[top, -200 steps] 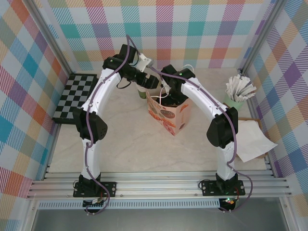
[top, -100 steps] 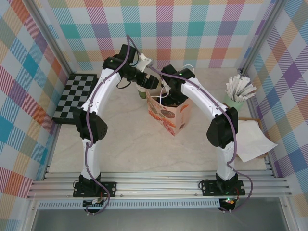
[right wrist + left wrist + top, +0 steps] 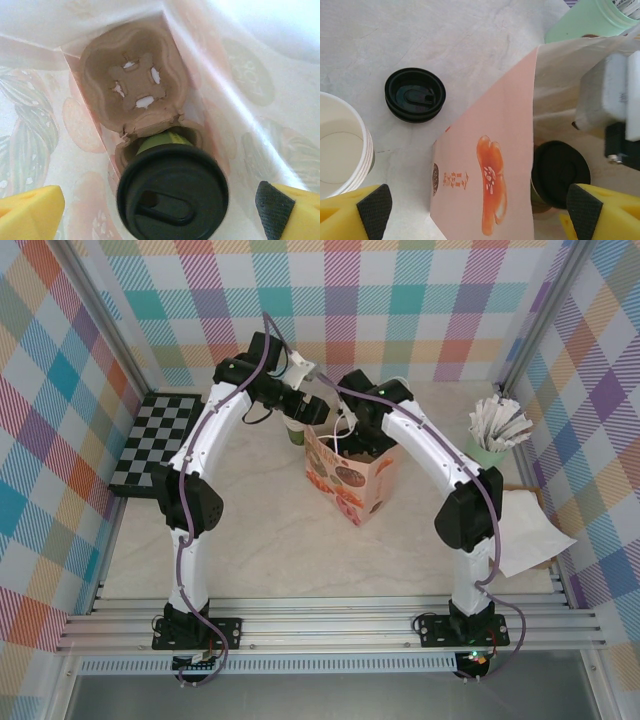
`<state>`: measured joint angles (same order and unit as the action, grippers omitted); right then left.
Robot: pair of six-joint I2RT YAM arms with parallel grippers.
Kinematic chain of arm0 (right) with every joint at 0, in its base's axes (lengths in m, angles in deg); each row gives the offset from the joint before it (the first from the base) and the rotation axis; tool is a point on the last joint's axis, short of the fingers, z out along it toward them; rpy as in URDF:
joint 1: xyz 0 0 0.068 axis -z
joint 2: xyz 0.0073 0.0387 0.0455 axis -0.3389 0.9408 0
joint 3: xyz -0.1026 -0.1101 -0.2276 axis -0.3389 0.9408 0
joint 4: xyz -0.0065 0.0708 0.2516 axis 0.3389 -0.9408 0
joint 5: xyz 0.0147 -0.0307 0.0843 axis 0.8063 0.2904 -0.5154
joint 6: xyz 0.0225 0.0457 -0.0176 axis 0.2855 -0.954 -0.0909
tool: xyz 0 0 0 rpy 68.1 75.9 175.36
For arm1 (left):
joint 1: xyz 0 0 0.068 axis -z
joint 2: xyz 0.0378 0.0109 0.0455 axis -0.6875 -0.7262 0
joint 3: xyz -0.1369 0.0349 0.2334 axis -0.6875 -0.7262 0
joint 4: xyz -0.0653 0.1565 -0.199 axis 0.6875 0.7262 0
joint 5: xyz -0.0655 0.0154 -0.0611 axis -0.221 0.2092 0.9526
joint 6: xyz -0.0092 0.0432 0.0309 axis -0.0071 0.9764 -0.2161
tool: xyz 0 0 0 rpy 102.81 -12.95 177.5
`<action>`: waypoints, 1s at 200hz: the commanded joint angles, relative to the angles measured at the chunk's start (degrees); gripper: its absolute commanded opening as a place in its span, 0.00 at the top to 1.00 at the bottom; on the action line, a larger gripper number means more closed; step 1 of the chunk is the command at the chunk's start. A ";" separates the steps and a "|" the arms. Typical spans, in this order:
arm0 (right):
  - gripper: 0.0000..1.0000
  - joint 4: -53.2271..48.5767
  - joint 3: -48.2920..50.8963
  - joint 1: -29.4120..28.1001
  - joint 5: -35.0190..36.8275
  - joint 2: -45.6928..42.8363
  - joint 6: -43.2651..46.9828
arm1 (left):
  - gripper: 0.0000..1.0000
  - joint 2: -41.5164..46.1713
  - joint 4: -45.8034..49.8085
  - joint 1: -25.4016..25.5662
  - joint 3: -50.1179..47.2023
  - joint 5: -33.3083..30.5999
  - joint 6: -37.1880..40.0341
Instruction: Pack the takeout coffee
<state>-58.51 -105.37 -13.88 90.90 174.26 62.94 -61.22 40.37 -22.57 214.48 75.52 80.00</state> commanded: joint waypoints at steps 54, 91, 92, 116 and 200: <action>0.00 -0.44 -1.67 0.20 4.34 -3.62 -2.41 | 0.12 1.71 0.62 -0.38 0.15 0.59 1.28; 0.00 0.26 -3.33 0.21 3.78 -4.33 -2.17 | 0.15 1.75 1.15 -0.47 -0.02 0.53 0.80; 0.00 0.25 -3.36 0.21 3.76 -4.24 -2.16 | 0.15 1.73 1.16 -0.47 -0.11 0.53 0.78; 0.00 -0.47 -4.45 0.03 3.94 -3.37 -1.54 | 0.16 2.05 0.57 -0.55 -0.94 0.85 0.32; 0.00 1.10 -2.68 -0.58 5.84 -5.03 -1.53 | 0.28 2.52 1.84 -0.65 -2.02 1.78 -0.66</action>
<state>-58.27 -108.82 -14.04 95.53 171.66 61.69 -61.22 40.80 -22.72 213.56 75.81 79.55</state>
